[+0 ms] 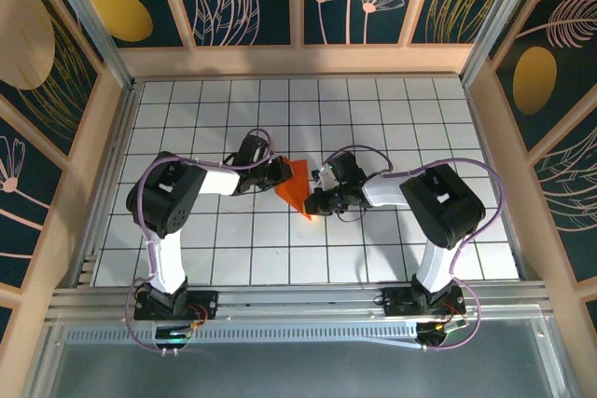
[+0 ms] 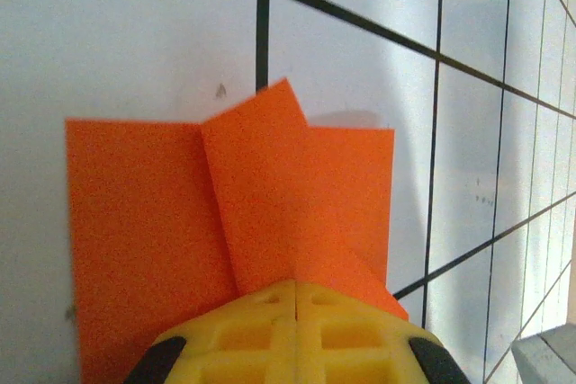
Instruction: Fold a paper plane with a square sheet of paper (fold left side to right side)
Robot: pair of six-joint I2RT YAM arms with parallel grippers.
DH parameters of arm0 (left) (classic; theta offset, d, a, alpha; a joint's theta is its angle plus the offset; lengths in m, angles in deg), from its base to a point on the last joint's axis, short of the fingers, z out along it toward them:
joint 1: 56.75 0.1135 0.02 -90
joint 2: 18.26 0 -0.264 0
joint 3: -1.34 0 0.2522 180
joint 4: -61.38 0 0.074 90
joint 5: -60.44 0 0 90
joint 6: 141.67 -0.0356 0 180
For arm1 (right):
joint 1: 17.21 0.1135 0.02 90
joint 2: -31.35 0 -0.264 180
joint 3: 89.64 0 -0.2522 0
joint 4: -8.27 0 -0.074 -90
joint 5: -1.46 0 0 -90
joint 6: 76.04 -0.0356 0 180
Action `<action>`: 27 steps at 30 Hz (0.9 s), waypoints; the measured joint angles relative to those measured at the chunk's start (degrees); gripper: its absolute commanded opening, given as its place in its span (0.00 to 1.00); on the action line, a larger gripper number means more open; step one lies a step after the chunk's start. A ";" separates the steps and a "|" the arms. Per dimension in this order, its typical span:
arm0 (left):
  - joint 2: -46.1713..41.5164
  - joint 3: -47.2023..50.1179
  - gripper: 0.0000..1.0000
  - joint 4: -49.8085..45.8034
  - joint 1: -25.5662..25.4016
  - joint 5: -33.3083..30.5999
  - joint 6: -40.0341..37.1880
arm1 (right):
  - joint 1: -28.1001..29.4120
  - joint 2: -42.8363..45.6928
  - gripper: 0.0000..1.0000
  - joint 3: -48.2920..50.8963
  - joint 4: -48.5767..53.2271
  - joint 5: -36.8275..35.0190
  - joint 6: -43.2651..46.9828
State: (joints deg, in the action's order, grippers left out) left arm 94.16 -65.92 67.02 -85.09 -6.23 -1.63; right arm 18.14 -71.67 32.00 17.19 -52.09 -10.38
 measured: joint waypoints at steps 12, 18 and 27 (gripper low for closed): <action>3.91 -6.91 0.00 -4.24 3.10 1.36 -2.27 | 0.02 0.00 0.00 0.02 -0.28 -0.20 -0.02; 4.66 -8.57 0.00 -4.33 6.01 -0.33 -4.02 | 0.00 0.00 0.00 0.02 -0.50 -0.15 -0.09; -7.32 -1.95 0.00 -4.94 8.35 -3.82 -7.13 | -0.04 0.02 0.00 0.13 -0.87 0.07 -0.24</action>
State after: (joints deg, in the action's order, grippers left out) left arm 86.84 -67.87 62.08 -76.74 -10.05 -8.75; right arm 18.10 -71.65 32.13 16.32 -52.03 -10.62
